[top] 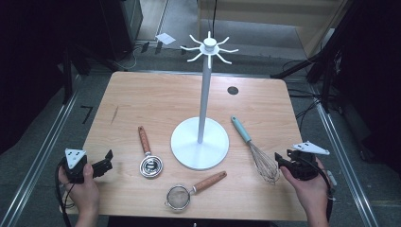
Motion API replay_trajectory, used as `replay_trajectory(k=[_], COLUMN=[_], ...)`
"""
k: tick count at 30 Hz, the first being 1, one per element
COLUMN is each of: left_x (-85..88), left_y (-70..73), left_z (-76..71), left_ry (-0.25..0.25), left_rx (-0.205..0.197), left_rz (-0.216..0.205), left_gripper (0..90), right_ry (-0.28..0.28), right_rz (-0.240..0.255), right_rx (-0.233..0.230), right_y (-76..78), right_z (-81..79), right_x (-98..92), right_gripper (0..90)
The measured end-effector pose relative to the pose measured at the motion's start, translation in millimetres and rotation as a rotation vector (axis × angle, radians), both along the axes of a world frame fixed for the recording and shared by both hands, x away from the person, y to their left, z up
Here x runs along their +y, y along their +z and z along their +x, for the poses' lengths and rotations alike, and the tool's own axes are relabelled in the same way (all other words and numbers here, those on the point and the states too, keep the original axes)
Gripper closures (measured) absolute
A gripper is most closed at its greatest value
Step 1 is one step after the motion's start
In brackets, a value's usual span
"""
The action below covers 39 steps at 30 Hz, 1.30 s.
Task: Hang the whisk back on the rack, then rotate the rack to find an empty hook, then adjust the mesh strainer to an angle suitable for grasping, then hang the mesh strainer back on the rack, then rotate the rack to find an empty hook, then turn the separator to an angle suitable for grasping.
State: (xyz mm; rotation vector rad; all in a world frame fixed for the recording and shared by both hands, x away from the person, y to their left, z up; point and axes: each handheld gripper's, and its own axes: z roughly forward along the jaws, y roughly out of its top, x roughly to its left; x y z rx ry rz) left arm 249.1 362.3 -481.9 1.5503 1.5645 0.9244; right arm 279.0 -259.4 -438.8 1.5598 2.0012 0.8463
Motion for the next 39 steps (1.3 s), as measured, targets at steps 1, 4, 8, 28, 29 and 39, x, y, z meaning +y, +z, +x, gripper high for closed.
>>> replay_trajectory(k=[1, 4, 8, 28, 29, 39], left_x=[-0.8, -1.6, -1.2, -2.4, -3.1, -4.9], left_y=[0.0, -0.1, -0.1, -0.4, -0.5, -0.5], left_z=[-0.3, 0.0, -0.4, 5.7, 5.7, 5.4], left_ry=[0.0, -0.002, -0.003, -0.017, -0.012, 0.016], left_rx=[-0.002, 0.0, -0.002, 0.046, 0.044, 0.04], left_rz=[0.004, 0.01, 0.008, 0.006, 0.011, 0.031], left_gripper=[0.0, 0.0, 0.0, 0.0, 0.0, 0.0], right_ry=[0.01, 0.019, 0.026, 0.125, 0.143, 0.177], right_rz=[0.007, 0.026, 0.016, -0.055, -0.072, -0.103], right_rx=[0.009, 0.033, 0.073, 0.208, 0.217, 0.279], right_y=[3.3, 7.3, 10.8, 13.9, 13.9, 14.4], right_z=[1.4, 3.2, 8.8, 53.2, 55.0, 85.5], right_x=[-0.5, -2.2, -1.9, 25.8, 27.9, 48.0], right_gripper=[51.9, 51.3, 50.5, 53.4, 53.4, 55.3])
